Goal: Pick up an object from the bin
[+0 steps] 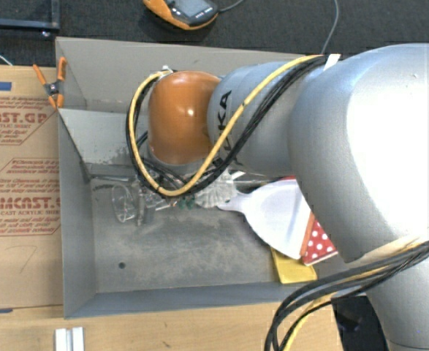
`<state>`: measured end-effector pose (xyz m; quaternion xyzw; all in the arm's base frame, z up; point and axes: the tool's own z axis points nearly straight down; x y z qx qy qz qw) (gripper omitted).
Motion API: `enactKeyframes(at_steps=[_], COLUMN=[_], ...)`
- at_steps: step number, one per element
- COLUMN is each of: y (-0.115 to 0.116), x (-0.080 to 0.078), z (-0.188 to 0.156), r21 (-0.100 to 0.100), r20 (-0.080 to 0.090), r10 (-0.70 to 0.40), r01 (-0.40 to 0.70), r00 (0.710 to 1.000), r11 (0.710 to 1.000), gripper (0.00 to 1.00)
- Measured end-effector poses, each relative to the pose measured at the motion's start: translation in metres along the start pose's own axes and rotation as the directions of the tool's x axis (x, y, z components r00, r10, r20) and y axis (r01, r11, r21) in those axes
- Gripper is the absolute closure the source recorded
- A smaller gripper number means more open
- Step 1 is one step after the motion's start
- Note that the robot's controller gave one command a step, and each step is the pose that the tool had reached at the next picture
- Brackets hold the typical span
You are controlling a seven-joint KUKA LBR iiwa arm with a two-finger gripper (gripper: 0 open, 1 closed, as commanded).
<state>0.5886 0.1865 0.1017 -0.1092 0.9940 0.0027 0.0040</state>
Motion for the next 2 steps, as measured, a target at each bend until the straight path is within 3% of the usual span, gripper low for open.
enactKeyframes(at_steps=[1, 2], y=[0.0004, 0.0004], x=[-0.0031, -0.0029], z=[-0.0148, -0.0209], r21=[-0.001, -0.001], r20=[0.011, 0.011], r10=[0.000, 0.000], r01=[0.000, 0.000], r00=[1.000, 1.000], r11=[1.000, 1.000], gripper=[1.00, 1.00])
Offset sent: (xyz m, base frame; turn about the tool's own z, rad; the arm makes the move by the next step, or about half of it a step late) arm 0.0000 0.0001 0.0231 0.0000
